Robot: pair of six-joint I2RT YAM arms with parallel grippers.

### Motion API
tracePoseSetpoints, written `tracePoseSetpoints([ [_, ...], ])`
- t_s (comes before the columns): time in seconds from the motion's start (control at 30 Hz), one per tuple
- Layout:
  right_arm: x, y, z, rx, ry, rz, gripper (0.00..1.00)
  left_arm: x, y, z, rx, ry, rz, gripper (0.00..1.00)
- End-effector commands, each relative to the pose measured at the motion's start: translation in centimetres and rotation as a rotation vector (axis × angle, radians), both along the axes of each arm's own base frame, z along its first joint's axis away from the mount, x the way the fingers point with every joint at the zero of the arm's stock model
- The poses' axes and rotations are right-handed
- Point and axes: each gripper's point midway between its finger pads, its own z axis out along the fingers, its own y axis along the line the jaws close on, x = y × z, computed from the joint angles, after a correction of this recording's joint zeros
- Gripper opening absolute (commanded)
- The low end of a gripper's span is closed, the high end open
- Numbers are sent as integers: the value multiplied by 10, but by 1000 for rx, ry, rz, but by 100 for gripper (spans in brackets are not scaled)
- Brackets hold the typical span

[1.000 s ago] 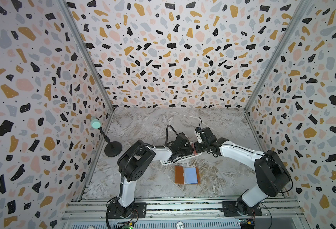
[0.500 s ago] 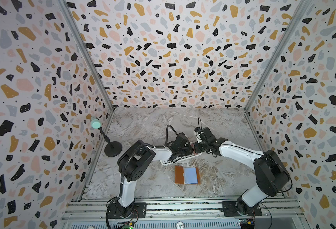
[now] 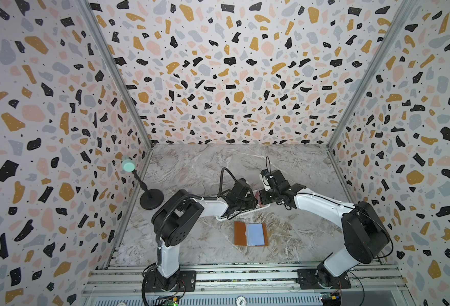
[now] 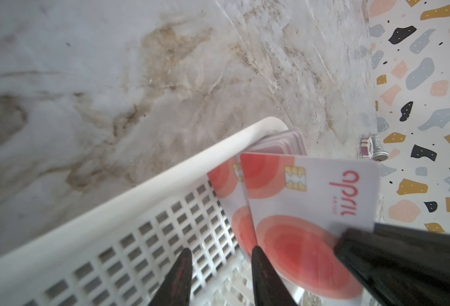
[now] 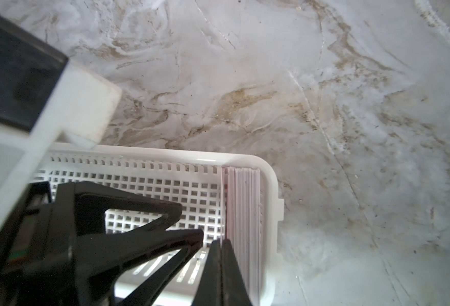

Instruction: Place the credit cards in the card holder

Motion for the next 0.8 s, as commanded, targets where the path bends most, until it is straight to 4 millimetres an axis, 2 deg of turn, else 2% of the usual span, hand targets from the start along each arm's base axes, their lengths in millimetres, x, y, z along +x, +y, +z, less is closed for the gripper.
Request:
tracePoseSetpoints([
  [0.0, 1, 2, 39, 78, -51, -8, 1, -4, 6, 25, -19, -53, -15, 40],
  [0.2, -6, -7, 60, 154, -64, -16, 0, -13, 16, 56, -80, -112, -18, 40],
  [0.23, -7, -8, 64, 168, -67, -16, 0, -12, 14, 67, -115, -143, -20, 40],
  [0.37, -14, -14, 82, 248, -87, -16, 0, -17, 13, 89, -205, -183, -28, 42],
  [0.47, -20, -17, 92, 308, -99, -12, 0, -22, 11, 103, -265, -201, -39, 40],
  [0.77, -33, -20, 117, 441, -94, -2, 0, -29, 13, 141, -379, -250, -33, 45],
])
